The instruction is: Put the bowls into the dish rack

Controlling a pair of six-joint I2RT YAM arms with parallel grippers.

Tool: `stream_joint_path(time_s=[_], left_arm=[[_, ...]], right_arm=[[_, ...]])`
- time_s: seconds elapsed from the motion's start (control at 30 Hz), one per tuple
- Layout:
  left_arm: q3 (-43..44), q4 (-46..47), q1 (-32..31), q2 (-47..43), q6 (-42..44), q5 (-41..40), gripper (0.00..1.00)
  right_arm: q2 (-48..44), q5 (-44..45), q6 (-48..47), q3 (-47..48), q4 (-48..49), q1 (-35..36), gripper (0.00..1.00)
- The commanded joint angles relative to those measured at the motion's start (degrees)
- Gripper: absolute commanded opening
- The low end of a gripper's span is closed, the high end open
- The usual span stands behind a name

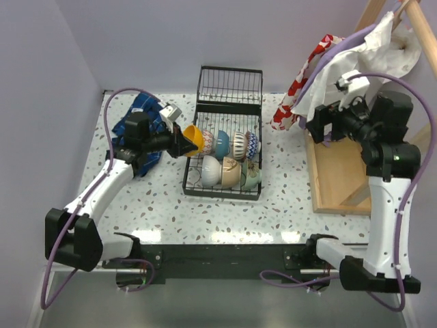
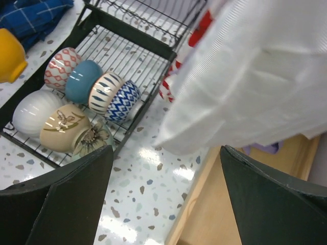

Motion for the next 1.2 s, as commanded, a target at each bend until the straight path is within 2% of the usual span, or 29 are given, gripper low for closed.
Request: stream_joint_path(time_s=[0.0,0.07,0.23,0.37,0.47,0.5,0.57,0.63,0.77,1.0,1.17], left_arm=[[-5.10,25.74,2.48,2.43,-20.83,16.05,0.00],[-7.11,27.36,3.36,4.36,-24.97,19.22,0.00],[-12.57,38.86,7.66,6.92,-37.08,23.18,0.00],[-13.02,38.70,8.64,9.82,-38.77,25.82,0.00],[-15.90,46.23,8.64,11.84,-45.26,27.40,0.00],[-16.79,53.04,8.64,12.28,-47.63,27.67,0.00],[-18.54,58.54,8.72,13.60,-53.52,28.46,0.00],[-20.30,70.04,8.81,13.34,-60.61,28.29,0.00],[-20.48,74.37,9.25,11.76,-62.94,28.73,0.00],[-25.75,93.50,11.27,16.50,-75.59,27.24,0.00],[-26.90,97.74,12.94,19.39,-79.11,24.60,0.00]], right_arm=[[2.49,8.45,-1.21,0.60,7.57,8.66,0.89],[4.34,8.97,-1.73,0.86,7.14,11.02,0.88],[5.83,12.23,-4.55,-0.37,7.74,15.08,0.90],[9.43,10.91,-2.96,1.21,7.92,16.04,0.91],[10.58,11.18,-3.31,0.86,8.45,17.01,0.91],[11.02,11.09,-3.23,0.77,8.54,17.19,0.91],[11.11,11.17,-2.97,-0.01,9.06,17.71,0.91],[10.59,11.26,-2.61,-1.33,9.50,18.07,0.91],[9.44,12.14,-2.79,-3.00,9.24,18.16,0.92],[7.77,13.37,-3.84,-4.32,7.49,18.07,0.93],[7.42,14.16,-4.54,-3.53,6.17,18.24,0.94]])
